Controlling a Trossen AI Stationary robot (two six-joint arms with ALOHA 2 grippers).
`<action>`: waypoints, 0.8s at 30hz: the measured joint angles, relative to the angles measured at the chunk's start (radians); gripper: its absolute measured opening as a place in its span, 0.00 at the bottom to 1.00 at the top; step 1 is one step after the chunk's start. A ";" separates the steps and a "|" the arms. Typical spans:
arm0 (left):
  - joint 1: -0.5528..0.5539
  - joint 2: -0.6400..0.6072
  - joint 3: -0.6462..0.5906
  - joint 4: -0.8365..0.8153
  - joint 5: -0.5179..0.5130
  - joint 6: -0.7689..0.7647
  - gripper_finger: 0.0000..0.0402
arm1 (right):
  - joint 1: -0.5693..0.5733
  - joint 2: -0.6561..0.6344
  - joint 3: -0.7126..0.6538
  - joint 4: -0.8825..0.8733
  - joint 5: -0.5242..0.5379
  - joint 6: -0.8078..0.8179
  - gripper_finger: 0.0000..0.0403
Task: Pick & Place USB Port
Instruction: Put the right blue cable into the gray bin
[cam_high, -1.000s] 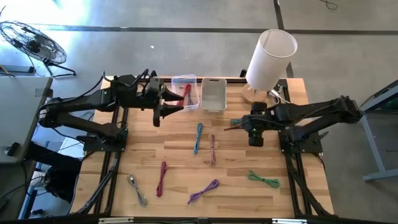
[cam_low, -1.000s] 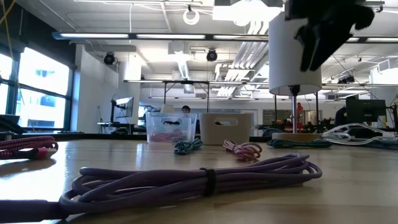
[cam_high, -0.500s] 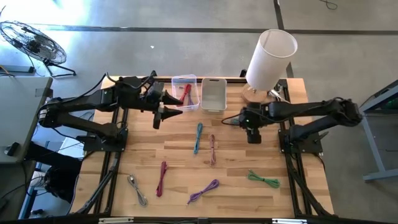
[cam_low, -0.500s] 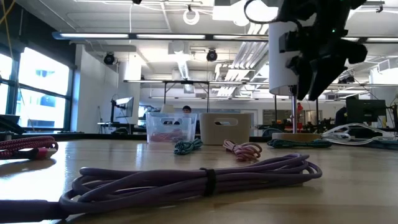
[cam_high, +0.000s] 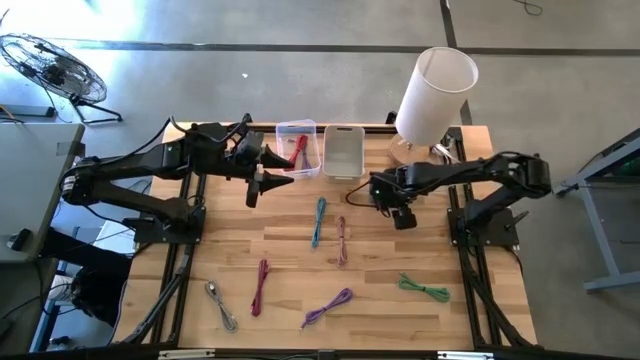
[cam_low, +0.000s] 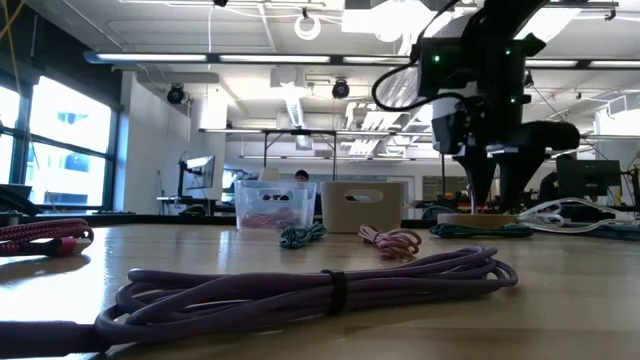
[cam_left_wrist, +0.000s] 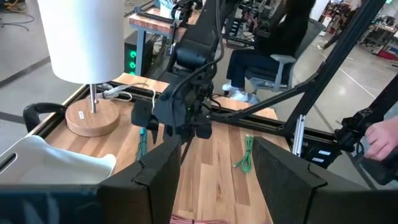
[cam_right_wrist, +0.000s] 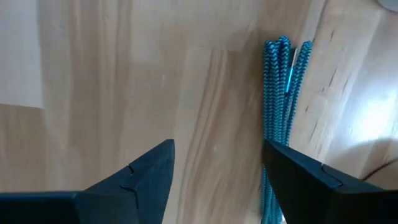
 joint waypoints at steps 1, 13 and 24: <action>0.000 0.000 0.000 0.000 0.000 0.000 0.49 | -0.007 0.010 0.000 0.008 0.000 -0.012 0.59; 0.002 0.000 0.000 -0.001 0.002 0.008 0.49 | -0.129 0.073 0.000 0.076 0.034 -0.095 0.59; 0.002 0.000 0.000 -0.002 0.004 0.008 0.49 | -0.187 0.155 0.000 0.076 -0.051 -0.103 0.59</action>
